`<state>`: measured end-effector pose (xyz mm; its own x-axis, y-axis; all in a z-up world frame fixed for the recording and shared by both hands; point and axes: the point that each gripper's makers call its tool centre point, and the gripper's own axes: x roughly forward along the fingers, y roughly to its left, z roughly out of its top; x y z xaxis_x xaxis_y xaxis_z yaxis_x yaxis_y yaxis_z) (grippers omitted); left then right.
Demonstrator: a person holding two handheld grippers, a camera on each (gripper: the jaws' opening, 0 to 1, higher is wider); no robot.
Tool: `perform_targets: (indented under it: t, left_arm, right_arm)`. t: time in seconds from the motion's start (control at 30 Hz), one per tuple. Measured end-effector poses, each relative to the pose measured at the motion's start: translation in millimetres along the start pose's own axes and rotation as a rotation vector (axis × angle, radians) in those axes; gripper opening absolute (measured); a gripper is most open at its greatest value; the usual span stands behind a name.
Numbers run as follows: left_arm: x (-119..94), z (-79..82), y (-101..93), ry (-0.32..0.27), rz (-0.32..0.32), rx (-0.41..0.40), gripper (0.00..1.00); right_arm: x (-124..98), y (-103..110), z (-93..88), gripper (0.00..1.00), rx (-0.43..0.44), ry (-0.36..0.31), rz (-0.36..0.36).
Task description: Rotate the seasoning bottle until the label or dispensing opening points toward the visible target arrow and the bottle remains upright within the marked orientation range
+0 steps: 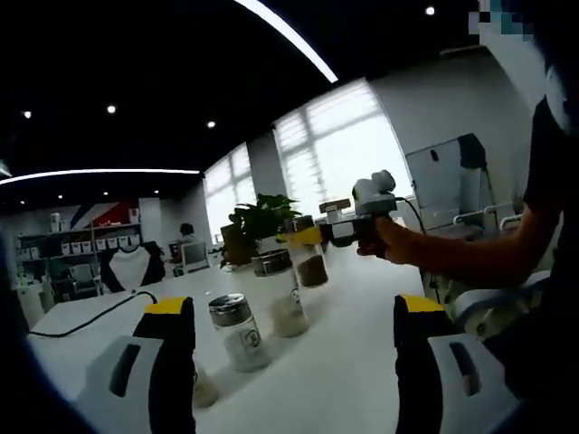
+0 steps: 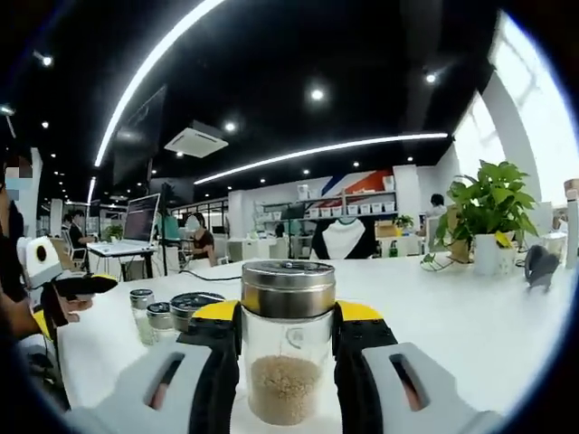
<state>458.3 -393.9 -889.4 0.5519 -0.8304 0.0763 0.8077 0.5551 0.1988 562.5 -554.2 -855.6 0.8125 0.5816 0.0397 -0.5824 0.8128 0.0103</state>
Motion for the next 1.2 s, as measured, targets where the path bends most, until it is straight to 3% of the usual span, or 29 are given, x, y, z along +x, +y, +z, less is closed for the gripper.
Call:
perform_targets:
  t: [0.1,0.2,0.27,0.43,0.6,0.83,0.97,1.1,1.2]
  left_arm:
    - [2.6,-2.6,-2.1,0.002,-0.005,-0.016,0.96]
    - [3.7,-1.7,-7.8,-0.026,-0.026,-0.054,0.91]
    - [4.0,-0.1,-12.4,-0.045,-0.045,-0.084,0.86]
    - [4.3,-0.8,-17.4,-0.045,-0.066,-0.08,0.77]
    - [2.3,6.8,-19.9,-0.095,-0.083,-0.118,0.61]
    - [6.6,0.7,-25.2,-0.082,-0.093,-0.158,0.59]
    - [10.7,-7.6,-25.9,-0.051,-0.095,-0.187,0.59]
    - [11.4,-10.9,-25.9,-0.031,-0.096,-0.178,0.59]
    - [10.7,-9.2,-31.9,-0.042,-0.148,-0.213,0.59]
  right_arm:
    - [-5.2,10.7,10.9,0.37,-0.004,-0.036,0.048]
    - [-9.7,33.2,17.2,0.37,-0.015,-0.052,0.155]
    - [-14.8,51.9,24.8,0.37,0.049,-0.086,0.259]
    - [-21.0,88.2,34.7,0.37,0.084,-0.131,0.444]
    - [-18.5,116.2,26.9,0.37,0.121,-0.124,0.559]
    - [-12.4,154.2,12.1,0.37,0.19,-0.095,0.692]
    - [-7.0,175.9,-0.3,0.37,0.169,-0.061,0.731]
    - [-12.8,199.4,-3.5,0.37,0.157,-0.065,0.821]
    - [-18.8,211.6,-1.4,0.37,0.137,-0.086,0.878]
